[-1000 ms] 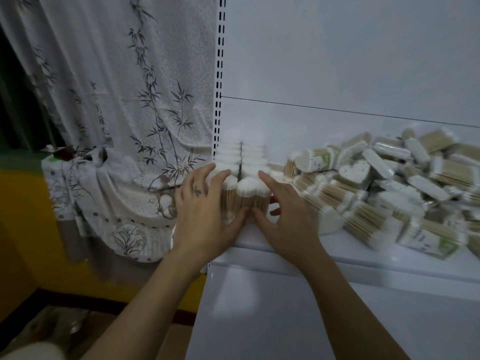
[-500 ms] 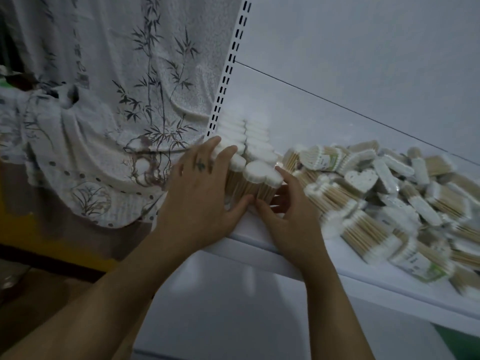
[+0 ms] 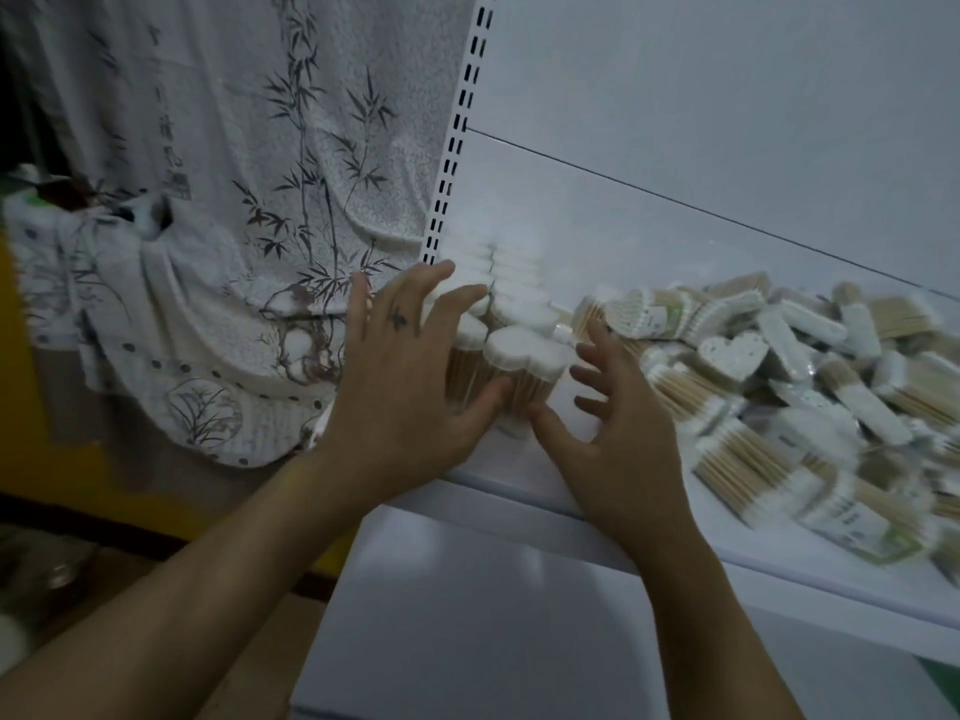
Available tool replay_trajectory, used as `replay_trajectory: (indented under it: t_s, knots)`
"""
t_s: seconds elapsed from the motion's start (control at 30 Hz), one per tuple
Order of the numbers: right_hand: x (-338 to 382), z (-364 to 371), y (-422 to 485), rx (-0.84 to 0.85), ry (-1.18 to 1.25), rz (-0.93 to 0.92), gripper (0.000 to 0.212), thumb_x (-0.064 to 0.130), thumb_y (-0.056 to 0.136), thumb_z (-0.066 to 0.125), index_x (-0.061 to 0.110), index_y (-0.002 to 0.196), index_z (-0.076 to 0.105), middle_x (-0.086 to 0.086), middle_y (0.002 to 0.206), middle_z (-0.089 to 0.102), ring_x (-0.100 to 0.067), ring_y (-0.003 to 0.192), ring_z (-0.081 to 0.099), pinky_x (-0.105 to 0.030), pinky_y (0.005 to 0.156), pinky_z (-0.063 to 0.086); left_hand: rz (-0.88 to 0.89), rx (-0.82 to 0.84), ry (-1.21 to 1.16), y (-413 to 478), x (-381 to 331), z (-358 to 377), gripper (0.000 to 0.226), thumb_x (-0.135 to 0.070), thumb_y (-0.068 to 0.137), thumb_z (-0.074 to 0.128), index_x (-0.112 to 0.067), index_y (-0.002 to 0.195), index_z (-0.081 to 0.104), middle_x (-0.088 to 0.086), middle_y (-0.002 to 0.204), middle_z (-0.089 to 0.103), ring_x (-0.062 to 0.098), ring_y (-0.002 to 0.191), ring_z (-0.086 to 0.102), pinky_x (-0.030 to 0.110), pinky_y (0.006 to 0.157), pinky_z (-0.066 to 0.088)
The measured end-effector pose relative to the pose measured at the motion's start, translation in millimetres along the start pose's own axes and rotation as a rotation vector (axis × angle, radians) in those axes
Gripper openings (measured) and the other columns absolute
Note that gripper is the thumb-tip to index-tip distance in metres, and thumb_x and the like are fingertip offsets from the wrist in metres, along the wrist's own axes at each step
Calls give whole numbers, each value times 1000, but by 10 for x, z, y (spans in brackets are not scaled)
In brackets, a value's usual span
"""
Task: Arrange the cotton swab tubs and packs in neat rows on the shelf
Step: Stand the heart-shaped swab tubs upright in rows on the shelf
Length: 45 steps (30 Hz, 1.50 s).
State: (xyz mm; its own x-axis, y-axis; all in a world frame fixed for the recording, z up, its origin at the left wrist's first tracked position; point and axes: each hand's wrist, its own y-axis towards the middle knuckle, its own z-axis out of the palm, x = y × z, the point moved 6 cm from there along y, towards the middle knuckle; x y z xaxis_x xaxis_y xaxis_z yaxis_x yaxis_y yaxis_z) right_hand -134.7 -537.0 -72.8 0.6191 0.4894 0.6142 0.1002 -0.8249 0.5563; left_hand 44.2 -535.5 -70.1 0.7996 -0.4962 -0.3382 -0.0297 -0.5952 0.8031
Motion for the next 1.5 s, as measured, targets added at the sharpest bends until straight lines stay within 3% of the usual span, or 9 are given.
replay_trajectory:
  t_s: [0.17,0.23,0.3,0.43,0.7,1.03,1.2,1.3,1.5]
  knots:
    - [70,-424,179,48,-93,-45,69,35,85,71,35,144,37,18,127,49,12,108,49,-6,88,42,89,-16,31,347,-385,-2,55,-52,81,56,-17,124,58,6,136,51,29,136,37,60,116,9]
    - [74,-632,288,79,-153,-61,67,38,85,69,37,144,37,16,128,50,6,107,51,-19,95,45,132,30,88,526,-591,71,50,-52,80,55,-20,118,61,5,130,56,29,135,39,61,115,12]
    - [47,-844,423,98,-206,-67,67,38,85,69,36,145,38,12,132,53,-2,110,53,-30,98,47,131,181,183,740,-745,224,48,-54,84,55,-23,120,59,2,130,56,26,136,36,59,117,8]
    - [-104,-1151,765,165,-410,-133,65,35,86,68,29,145,41,5,135,53,-10,119,52,-26,101,40,72,511,410,1196,-785,652,52,-59,88,52,-29,131,49,0,136,52,22,135,36,50,120,2]
    - [-471,-1109,1251,536,-820,-194,64,46,92,54,27,148,30,-3,144,40,-23,130,40,-36,104,34,-33,1069,549,1515,-648,1453,70,-56,85,63,-24,143,40,-2,145,45,22,130,44,32,102,32]
    - [-580,-877,1705,688,-854,-190,59,56,93,48,27,143,39,-4,142,42,-25,128,41,-39,104,31,-16,1313,639,1831,-334,2056,90,-47,81,73,-16,151,27,5,153,35,25,137,36,35,107,31]
    - [-612,-860,1869,651,-833,-175,56,51,95,49,28,145,36,0,145,40,-20,130,41,-34,103,32,174,1431,597,1884,-257,2320,77,-44,74,81,-19,137,46,0,130,55,21,117,50,27,93,35]
    - [-628,-817,1918,646,-849,-162,55,52,94,50,29,142,39,2,142,42,-19,129,41,-33,102,32,284,1467,589,1837,-189,2455,76,-49,67,84,-24,131,53,-8,116,58,15,107,52,29,98,39]
    - [-634,-833,2012,623,-897,-115,53,50,93,54,30,141,42,2,141,45,-18,128,42,-31,100,34,374,1359,497,2003,-186,2513,78,-37,68,86,-18,134,50,1,124,60,21,108,55,28,86,40]
